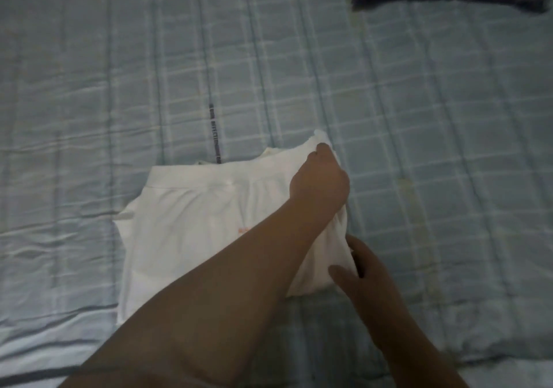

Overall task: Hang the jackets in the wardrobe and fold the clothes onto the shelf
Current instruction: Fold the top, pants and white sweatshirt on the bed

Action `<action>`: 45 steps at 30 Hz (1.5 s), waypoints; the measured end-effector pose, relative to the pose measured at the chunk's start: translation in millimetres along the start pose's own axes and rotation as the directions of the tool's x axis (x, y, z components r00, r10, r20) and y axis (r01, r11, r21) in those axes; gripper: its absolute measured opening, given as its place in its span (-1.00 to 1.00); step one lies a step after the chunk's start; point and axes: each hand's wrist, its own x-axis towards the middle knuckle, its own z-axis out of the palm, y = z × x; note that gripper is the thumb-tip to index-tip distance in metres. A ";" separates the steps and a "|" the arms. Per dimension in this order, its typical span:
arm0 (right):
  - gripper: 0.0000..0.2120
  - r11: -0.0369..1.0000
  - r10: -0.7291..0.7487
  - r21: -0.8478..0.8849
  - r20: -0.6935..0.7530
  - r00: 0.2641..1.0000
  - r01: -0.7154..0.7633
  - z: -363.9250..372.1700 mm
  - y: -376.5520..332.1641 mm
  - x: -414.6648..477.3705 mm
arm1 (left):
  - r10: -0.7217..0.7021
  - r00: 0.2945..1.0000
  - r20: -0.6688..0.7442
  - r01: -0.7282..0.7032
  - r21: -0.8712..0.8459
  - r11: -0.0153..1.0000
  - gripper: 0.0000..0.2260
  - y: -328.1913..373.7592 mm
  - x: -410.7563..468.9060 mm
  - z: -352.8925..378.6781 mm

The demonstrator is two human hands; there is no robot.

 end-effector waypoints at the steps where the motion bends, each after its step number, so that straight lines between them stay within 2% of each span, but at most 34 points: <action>1: -0.55 1.000 -0.010 -0.021 -0.005 1.000 0.010 16.3 -5.7 -6.2 | 0.029 0.999 -0.015 -0.030 -0.013 0.999 -0.73 -13.3 -6.4 -17.9; 3: -0.50 0.994 -0.031 -0.106 -0.003 1.000 0.031 55.5 -15.9 -19.0 | 0.092 0.996 -0.022 -0.094 -0.082 0.992 -0.66 -48.0 -19.5 -53.5; 7: -0.41 0.965 -0.132 -0.225 0.030 0.991 0.135 150.6 -34.9 -45.8 | 0.265 0.964 -0.001 -0.251 -0.327 0.911 -0.37 -132.7 -44.6 -123.7; 10: -0.34 0.946 -0.192 -0.254 0.063 0.979 0.202 221.5 -43.1 -61.5 | 0.310 0.951 -0.014 -0.283 -0.450 0.847 -0.38 -195.3 -56.7 -169.4; 15: -0.25 0.887 -0.249 -0.365 0.140 0.958 0.284 323.9 -30.0 -61.9 | 0.184 0.983 0.024 -0.144 -0.528 0.837 -0.43 -293.5 -62.8 -212.7; 19: -0.26 0.826 -0.229 -0.478 0.202 0.952 0.300 380.3 -3.9 -50.5 | 0.016 0.996 0.086 0.022 -0.414 0.910 -0.45 -375.8 -56.3 -202.9; 21: -0.27 0.795 -0.207 -0.532 0.215 0.954 0.292 393.4 9.4 -44.1 | -0.073 0.994 0.085 0.102 -0.422 0.901 -0.49 -400.8 -59.0 -189.0; 24: -0.28 0.746 -0.252 -0.564 0.255 0.934 0.355 396.7 22.0 -42.2 | -0.094 0.995 -0.012 0.080 -0.432 0.898 -0.53 -409.3 -67.5 -173.1; 27: -0.37 0.735 -0.336 -0.503 0.313 0.888 0.455 381.0 24.7 -50.5 | -0.195 0.977 -0.085 0.131 -0.481 0.867 -0.44 -404.6 -84.3 -165.4; 29: -0.47 0.716 -0.390 -0.500 0.294 0.873 0.488 357.3 24.9 -55.5 | -0.267 0.960 -0.086 0.192 -0.492 0.849 -0.42 -402.5 -103.7 -156.9; 31: -0.53 0.645 -0.480 -0.569 0.216 0.850 0.509 324.8 24.7 -56.6 | -0.344 0.937 -0.057 0.275 -0.484 0.831 -0.46 -399.9 -127.2 -144.8; 34: -0.51 0.478 -0.581 -0.749 0.122 0.805 0.458 271.3 37.0 -48.2 | -0.441 0.897 -0.045 0.384 -0.419 0.823 -0.46 -400.3 -162.3 -123.8; 37: -0.36 0.382 -0.521 -0.856 0.112 0.846 0.348 231.7 55.2 -36.5 | -0.519 0.853 0.053 0.489 -0.430 0.759 -0.43 -399.8 -189.2 -110.8; 40: -0.40 0.397 -0.526 -0.837 0.129 0.840 0.377 213.1 66.3 -25.1 | -0.535 0.841 0.084 0.520 -0.399 0.755 -0.54 -396.8 -203.1 -102.6; 43: -0.49 0.488 -0.524 -0.755 0.147 0.839 0.437 206.9 69.1 -12.0 | -0.526 0.850 0.018 0.496 -0.361 0.789 -0.69 -392.8 -209.1 -101.1; 45: -0.55 0.507 -0.561 -0.700 0.175 0.809 0.502 200.9 68.3 -6.5 | -0.526 0.850 -0.028 0.477 -0.381 0.792 -0.79 -391.9 -210.7 -103.1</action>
